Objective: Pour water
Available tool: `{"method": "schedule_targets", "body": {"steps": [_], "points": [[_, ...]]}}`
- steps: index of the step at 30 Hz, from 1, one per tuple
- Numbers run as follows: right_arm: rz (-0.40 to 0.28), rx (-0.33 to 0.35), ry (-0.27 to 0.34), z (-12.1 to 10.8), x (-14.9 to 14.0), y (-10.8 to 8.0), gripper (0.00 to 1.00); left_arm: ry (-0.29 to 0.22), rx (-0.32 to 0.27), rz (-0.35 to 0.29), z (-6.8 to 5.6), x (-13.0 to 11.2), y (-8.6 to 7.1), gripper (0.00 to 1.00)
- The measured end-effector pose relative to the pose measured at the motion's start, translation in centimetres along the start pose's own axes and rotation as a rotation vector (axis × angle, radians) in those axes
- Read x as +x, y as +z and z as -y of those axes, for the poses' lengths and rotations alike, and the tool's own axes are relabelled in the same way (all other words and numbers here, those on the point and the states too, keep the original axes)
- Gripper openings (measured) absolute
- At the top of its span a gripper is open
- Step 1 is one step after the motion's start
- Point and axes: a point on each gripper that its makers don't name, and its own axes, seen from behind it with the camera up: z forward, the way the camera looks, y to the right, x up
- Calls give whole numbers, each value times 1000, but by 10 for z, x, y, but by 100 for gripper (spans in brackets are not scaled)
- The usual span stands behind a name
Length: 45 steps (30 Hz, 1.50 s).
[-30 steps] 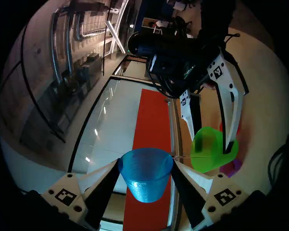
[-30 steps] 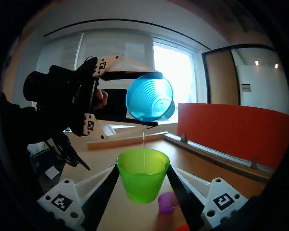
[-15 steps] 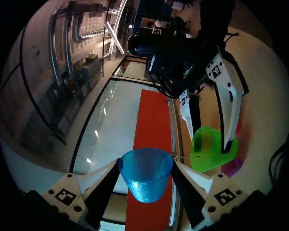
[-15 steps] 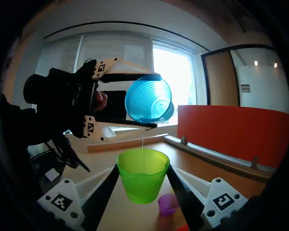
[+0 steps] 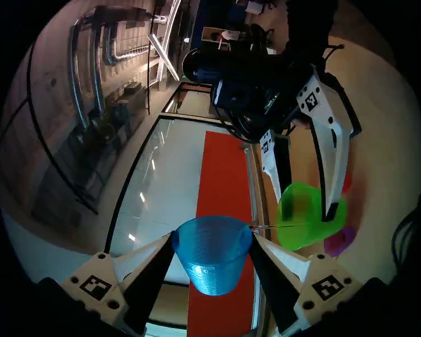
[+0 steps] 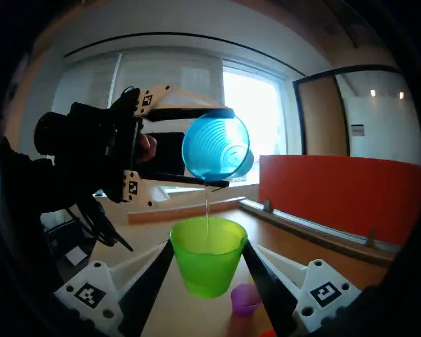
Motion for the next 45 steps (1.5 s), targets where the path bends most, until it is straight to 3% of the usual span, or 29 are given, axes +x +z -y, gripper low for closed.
{"method": "schedule_targets", "body": {"steps": [45], "points": [[-5,-1,0,-3,-3,2,91,129,28,-1,6,5,0,88]]}}
